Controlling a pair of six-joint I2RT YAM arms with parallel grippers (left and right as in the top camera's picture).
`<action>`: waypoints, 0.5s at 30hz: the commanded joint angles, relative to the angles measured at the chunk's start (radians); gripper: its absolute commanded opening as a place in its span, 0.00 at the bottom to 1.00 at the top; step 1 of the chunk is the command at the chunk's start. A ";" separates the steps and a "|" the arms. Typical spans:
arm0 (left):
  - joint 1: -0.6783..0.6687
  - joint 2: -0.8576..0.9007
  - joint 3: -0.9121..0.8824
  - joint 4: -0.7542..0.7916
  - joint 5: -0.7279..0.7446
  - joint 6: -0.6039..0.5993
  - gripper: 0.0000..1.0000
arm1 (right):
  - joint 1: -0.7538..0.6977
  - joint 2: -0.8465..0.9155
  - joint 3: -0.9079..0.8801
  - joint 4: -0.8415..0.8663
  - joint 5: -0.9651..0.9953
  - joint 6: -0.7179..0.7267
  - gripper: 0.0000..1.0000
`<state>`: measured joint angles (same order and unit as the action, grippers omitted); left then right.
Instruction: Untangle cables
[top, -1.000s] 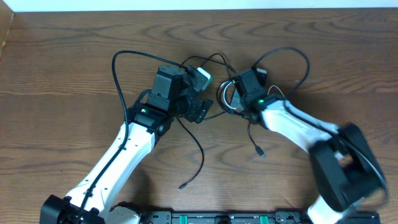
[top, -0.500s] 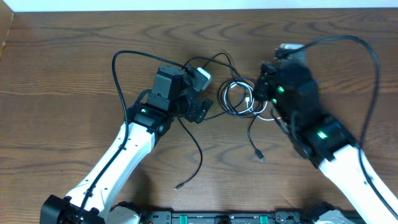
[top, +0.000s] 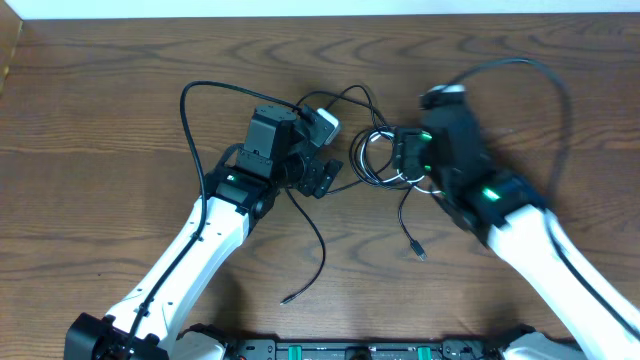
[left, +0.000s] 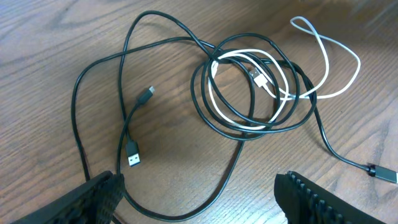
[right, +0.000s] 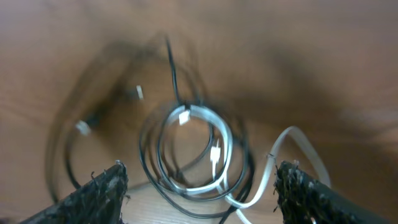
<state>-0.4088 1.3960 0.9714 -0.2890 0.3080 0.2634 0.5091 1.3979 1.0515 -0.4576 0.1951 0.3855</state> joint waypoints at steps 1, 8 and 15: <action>-0.002 0.002 0.005 -0.003 -0.006 0.012 0.83 | 0.003 0.126 -0.008 0.002 -0.064 0.002 0.73; -0.001 0.002 0.005 -0.003 -0.006 0.012 0.83 | 0.002 0.308 -0.008 -0.021 -0.067 -0.002 0.56; -0.001 0.002 0.005 -0.002 -0.006 0.013 0.83 | 0.002 0.323 -0.008 -0.063 -0.063 -0.001 0.57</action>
<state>-0.4088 1.3960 0.9714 -0.2886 0.3080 0.2634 0.5091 1.7241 1.0451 -0.5171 0.1268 0.3855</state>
